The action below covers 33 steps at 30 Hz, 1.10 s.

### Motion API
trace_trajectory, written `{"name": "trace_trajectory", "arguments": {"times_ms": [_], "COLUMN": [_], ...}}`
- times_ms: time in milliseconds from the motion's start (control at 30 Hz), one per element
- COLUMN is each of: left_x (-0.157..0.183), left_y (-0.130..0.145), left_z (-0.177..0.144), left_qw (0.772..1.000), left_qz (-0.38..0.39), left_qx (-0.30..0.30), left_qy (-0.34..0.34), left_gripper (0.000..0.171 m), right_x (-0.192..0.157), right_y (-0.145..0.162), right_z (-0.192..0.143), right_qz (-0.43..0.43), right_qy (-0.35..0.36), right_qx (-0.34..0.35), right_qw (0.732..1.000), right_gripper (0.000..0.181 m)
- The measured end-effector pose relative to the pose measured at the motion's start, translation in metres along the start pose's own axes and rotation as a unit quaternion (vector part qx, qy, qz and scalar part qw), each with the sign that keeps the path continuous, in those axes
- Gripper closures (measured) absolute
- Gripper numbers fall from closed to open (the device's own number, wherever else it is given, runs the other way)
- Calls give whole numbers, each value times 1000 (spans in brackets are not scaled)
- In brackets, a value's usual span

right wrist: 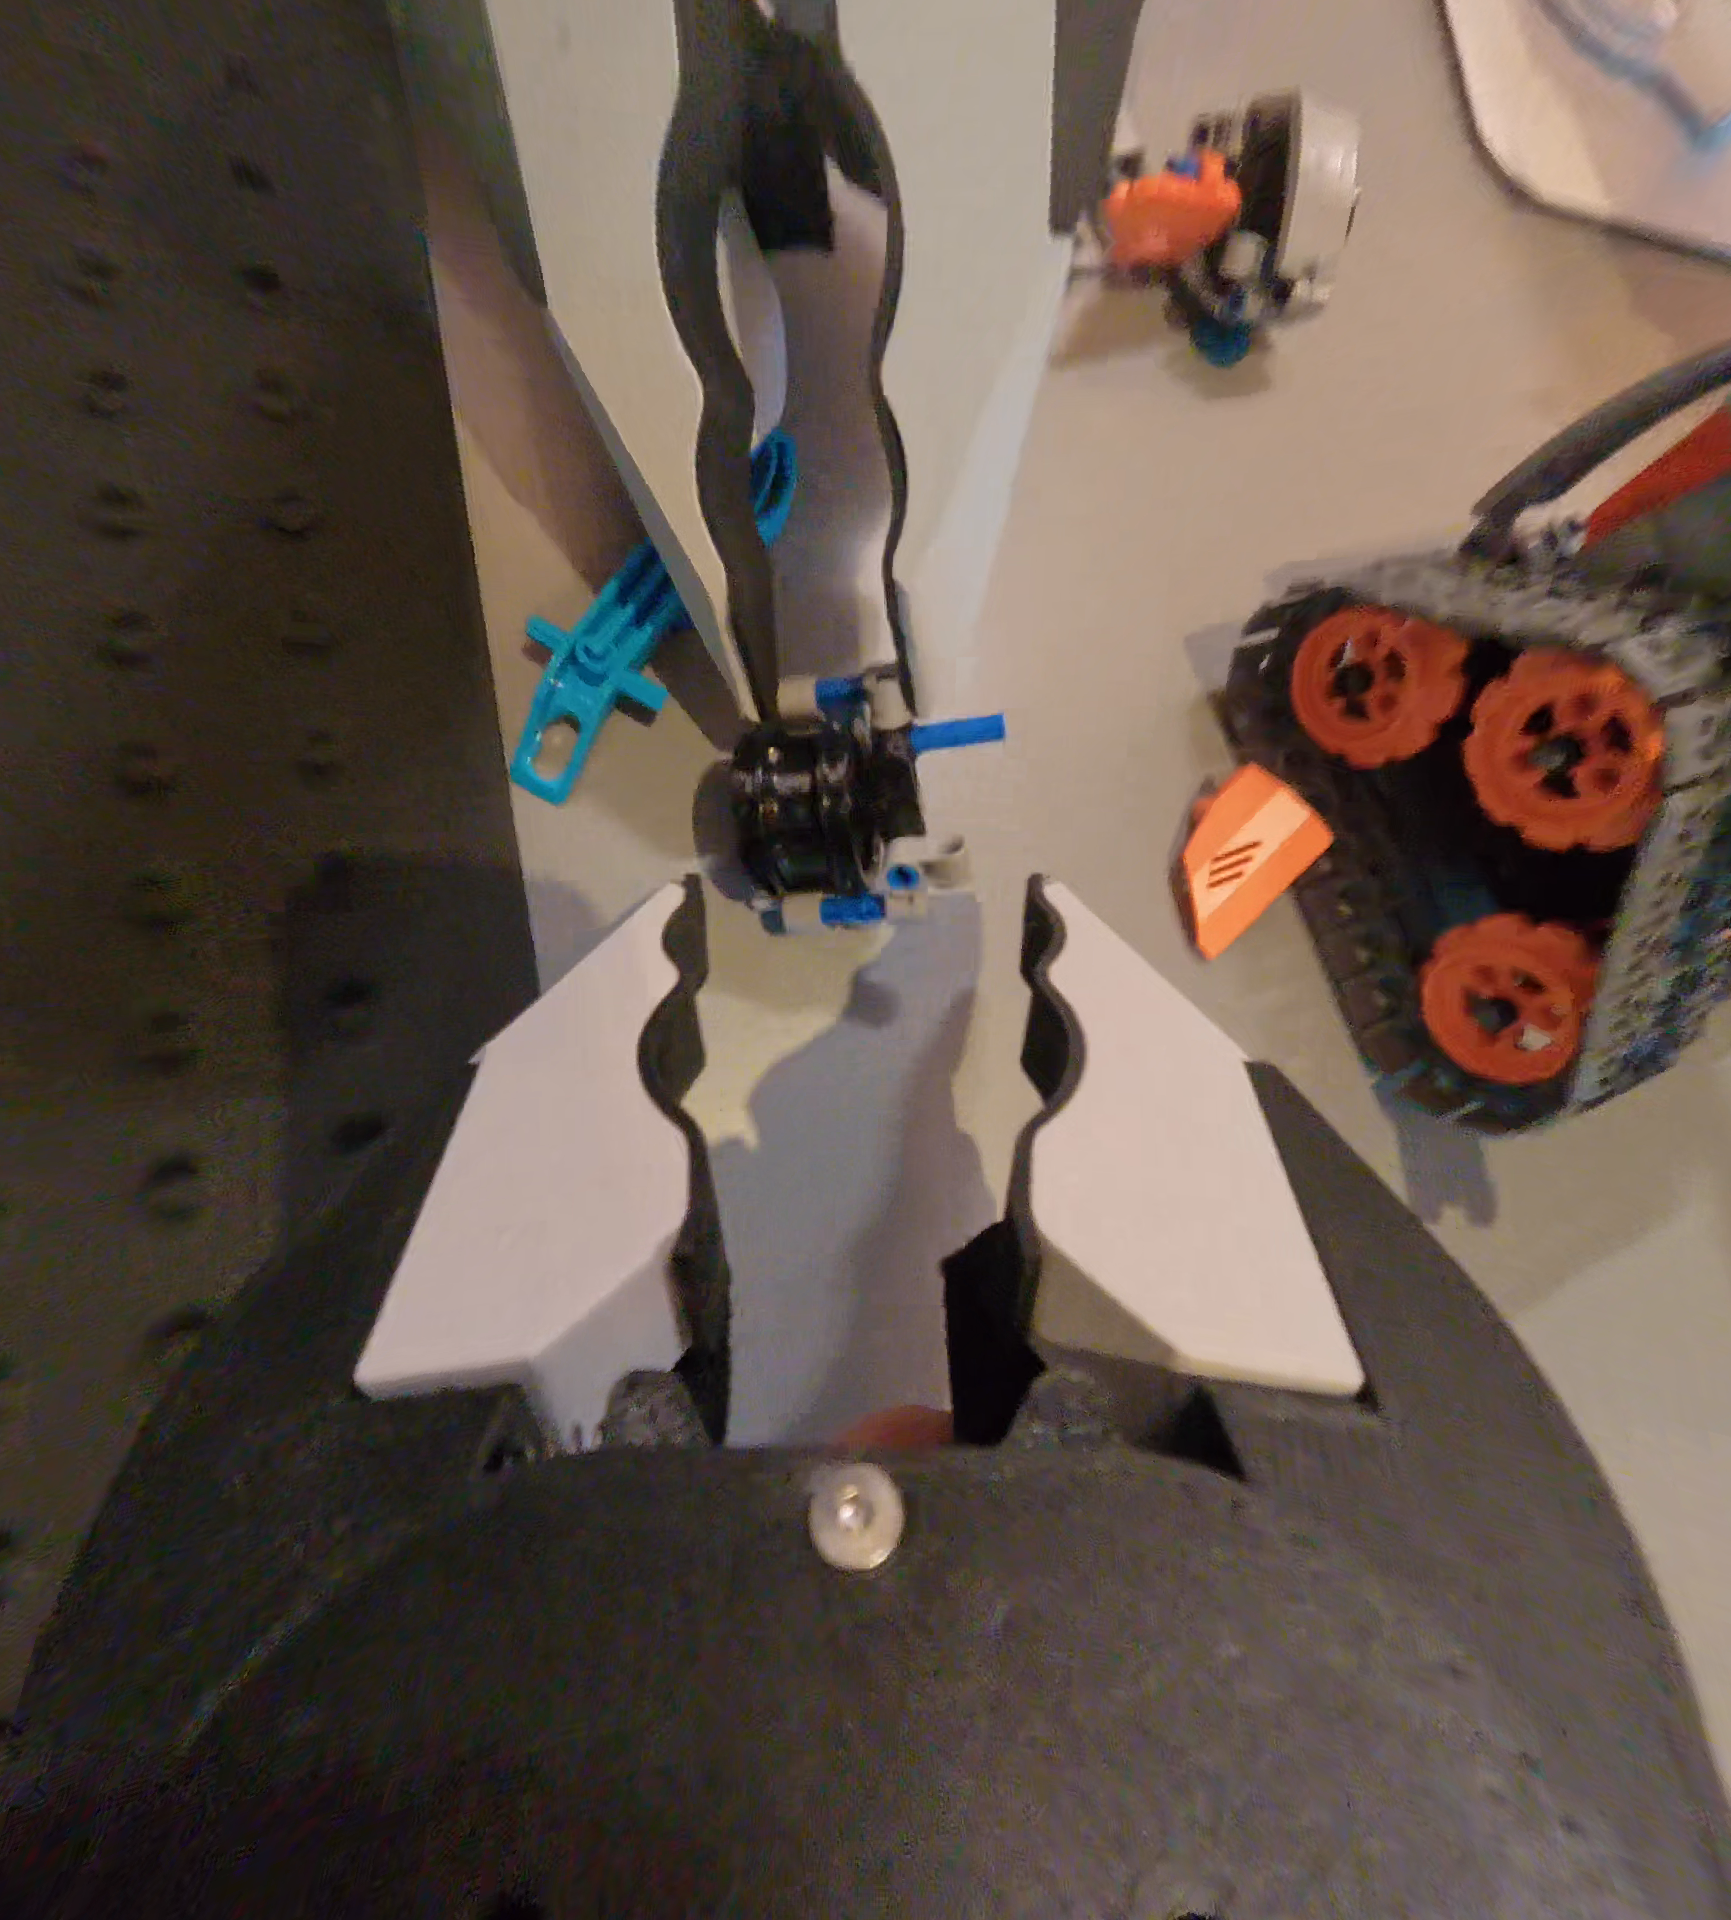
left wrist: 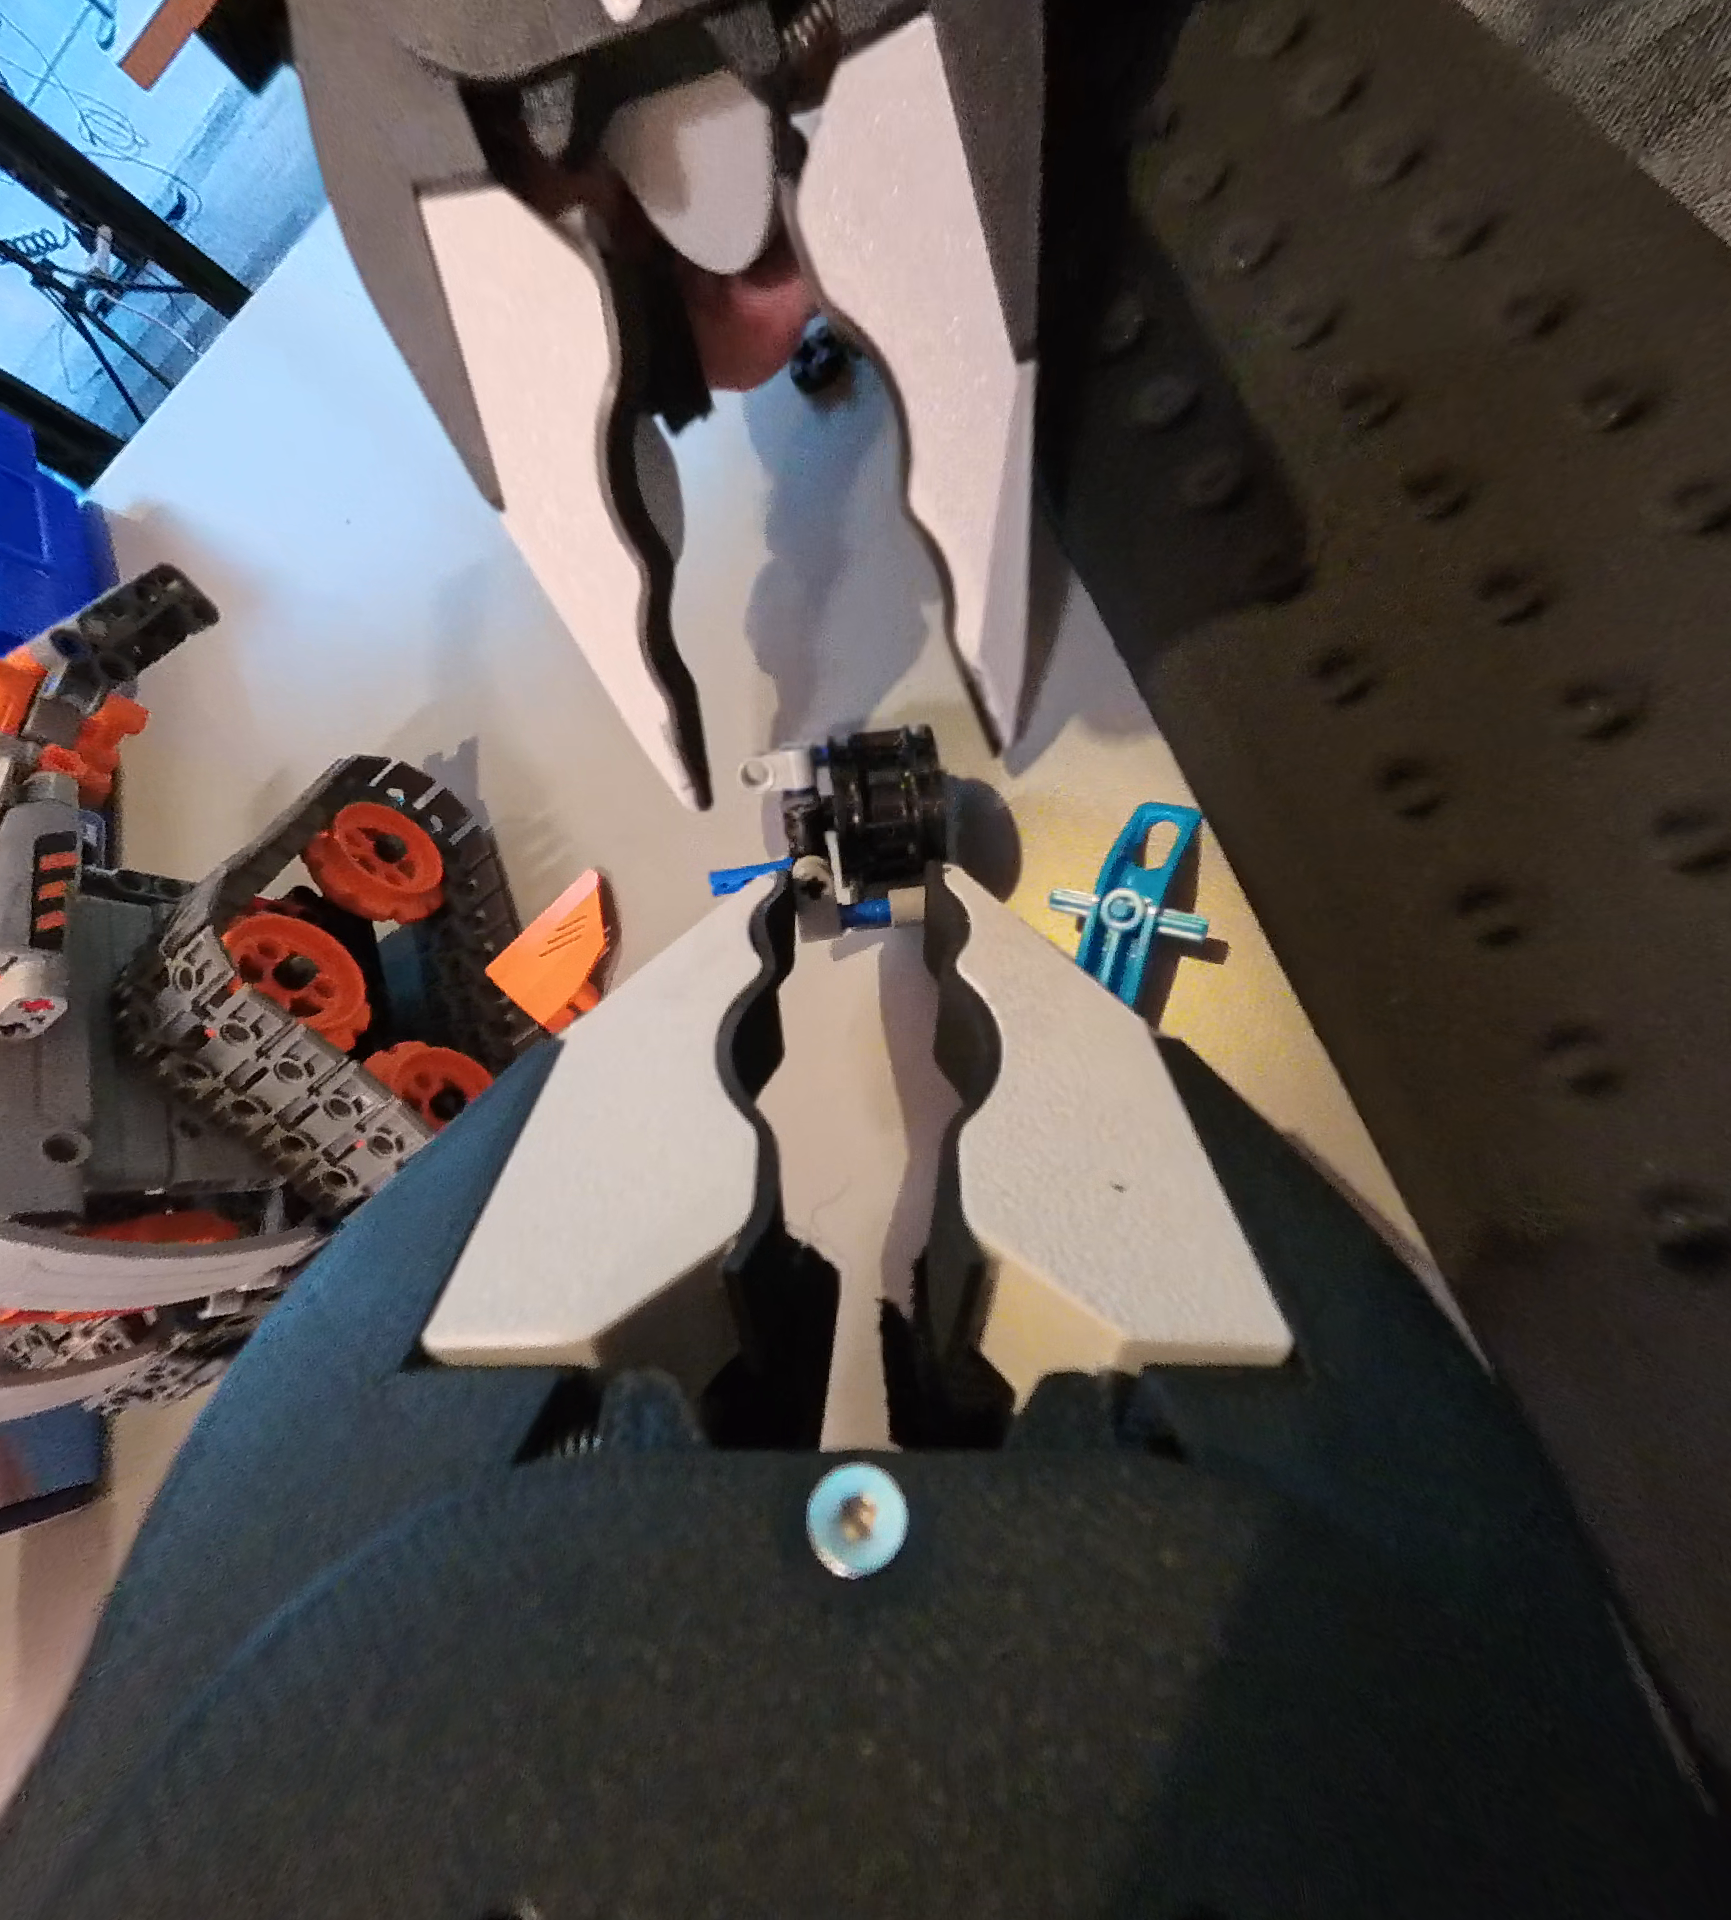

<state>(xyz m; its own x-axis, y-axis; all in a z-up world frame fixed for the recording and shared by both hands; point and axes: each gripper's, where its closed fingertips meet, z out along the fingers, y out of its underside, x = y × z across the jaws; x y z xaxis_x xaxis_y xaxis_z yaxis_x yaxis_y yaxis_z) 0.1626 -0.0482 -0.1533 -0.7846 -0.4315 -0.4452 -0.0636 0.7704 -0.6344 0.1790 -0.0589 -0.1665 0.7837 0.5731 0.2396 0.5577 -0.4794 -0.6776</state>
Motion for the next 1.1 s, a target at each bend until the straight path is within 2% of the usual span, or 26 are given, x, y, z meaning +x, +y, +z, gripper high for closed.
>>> {"name": "trace_trajectory", "arguments": {"times_ms": [100,200,367,500,567,633,667,1000,1100], "left_x": [0,1,-1,-7,-5,-3,0,-1,0], "left_y": [0,-1,0,-7,-10,-1,0,2,3], "left_z": [0,1,2,0,3,11,14,14,14], "left_qw": [1000,1000,1000,1000,1000,999,999,998,998], "left_qz": [5,1,-6,-20,-17,-3,-5,-28,-45], "left_qx": [7,14,10,9,-1,-39,-43,-47,-37], "left_qy": [4,9,5,-14,-21,-33,-28,-38,-24], "left_gripper": [149,148,147,128,125,138,139,141,141], "right_x": [-5,0,3,6,6,4,3,2,2], "right_y": [-3,-1,-1,-2,-3,-6,-7,-10,-10], "right_z": [5,7,8,9,11,12,13,14,16], "right_qz": [-16,-23,-26,-25,-26,-25,-27,-58,-38], "right_qy": [-2,14,26,40,45,43,43,62,38], "right_qx": [-1,-3,-9,-16,-17,-16,-15,-28,-19], "right_qw": [1000,1000,999,999,998,999,999,996,998], "right_gripper": [121,139,140,140,140,141,141,143,143]}}
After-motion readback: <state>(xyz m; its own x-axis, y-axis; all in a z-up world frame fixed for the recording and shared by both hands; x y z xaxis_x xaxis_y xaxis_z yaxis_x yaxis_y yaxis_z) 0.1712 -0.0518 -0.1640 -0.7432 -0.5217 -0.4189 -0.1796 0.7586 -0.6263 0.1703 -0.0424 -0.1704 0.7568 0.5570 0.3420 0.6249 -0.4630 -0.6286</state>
